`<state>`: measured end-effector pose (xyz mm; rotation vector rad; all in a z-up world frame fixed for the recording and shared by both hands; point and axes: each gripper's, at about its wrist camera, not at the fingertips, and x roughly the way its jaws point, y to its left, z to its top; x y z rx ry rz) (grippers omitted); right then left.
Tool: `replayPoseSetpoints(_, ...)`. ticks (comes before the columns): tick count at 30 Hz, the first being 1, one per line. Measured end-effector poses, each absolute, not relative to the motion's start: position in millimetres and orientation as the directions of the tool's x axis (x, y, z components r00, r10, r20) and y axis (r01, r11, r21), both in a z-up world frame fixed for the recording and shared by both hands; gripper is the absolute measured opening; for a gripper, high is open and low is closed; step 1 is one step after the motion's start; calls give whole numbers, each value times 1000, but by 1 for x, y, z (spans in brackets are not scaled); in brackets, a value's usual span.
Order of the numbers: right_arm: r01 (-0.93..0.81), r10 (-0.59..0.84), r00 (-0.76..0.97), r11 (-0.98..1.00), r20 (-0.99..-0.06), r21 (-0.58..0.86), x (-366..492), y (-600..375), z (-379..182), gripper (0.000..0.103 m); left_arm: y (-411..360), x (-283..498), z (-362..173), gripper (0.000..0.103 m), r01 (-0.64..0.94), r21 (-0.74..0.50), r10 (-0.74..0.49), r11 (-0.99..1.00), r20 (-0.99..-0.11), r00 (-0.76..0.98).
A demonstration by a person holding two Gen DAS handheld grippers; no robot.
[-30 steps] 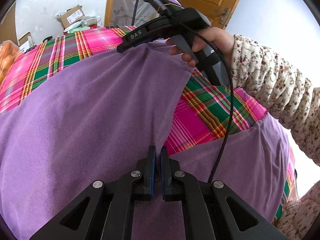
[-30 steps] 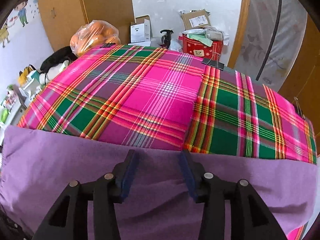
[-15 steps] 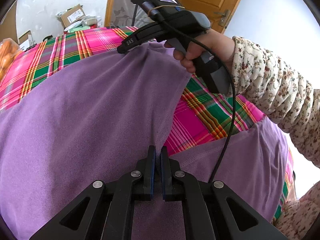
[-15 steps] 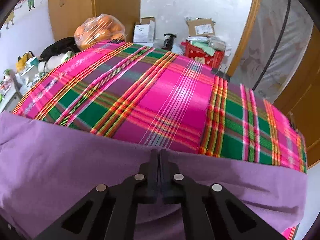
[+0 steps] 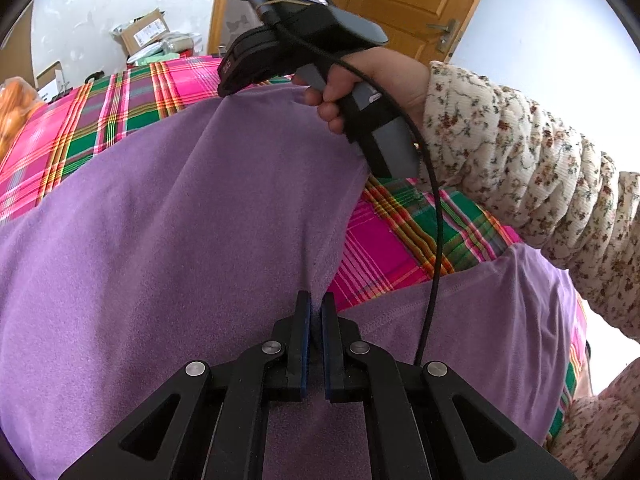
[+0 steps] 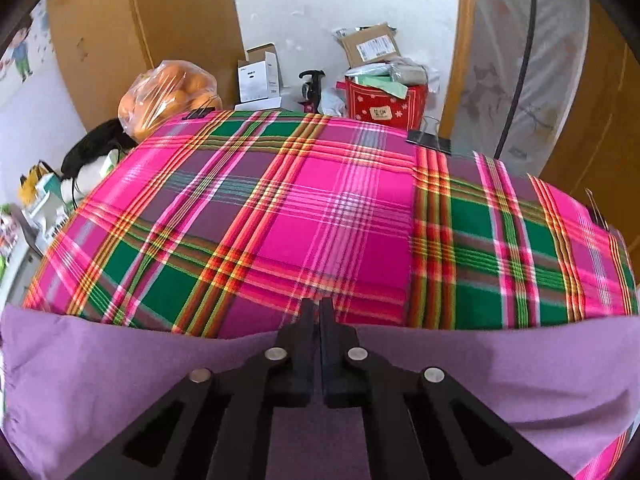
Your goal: Fold clothes
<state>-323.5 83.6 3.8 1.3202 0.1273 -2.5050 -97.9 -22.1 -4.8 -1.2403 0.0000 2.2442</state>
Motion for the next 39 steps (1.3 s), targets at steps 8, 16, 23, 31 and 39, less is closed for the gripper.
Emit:
replayPoseSetpoints(8, 208, -255, -610, -965, -751, 159, -288, 167, 40, 11, -23, -102, -7, 5, -465, -262, 469, -845, -781, -412)
replayPoseSetpoints(16, -92, -148, -659, -957, -737, 274, -230, 318, 34, 17, -26, -104, -6, 5, -431, -290, 472, -855, -780, -411)
replayPoseSetpoints(23, -293, -58, -660, -898, -749, 328, -218, 395, 13, 33, -31, -104, -4, 5, -378, -313, 462, -872, -781, -420)
replayPoseSetpoints(31, -370, 15, -666, -875, -746, 312, -237, 417, -2, 42, -47, -113, -3, 5, -276, -379, 466, -883, -769, -438)
replayPoseSetpoints(39, -403, 52, -671, -863, -740, 305, -252, 415, -4, 39, -51, -117, -4, 5, -244, -390, 459, -888, -773, -437)
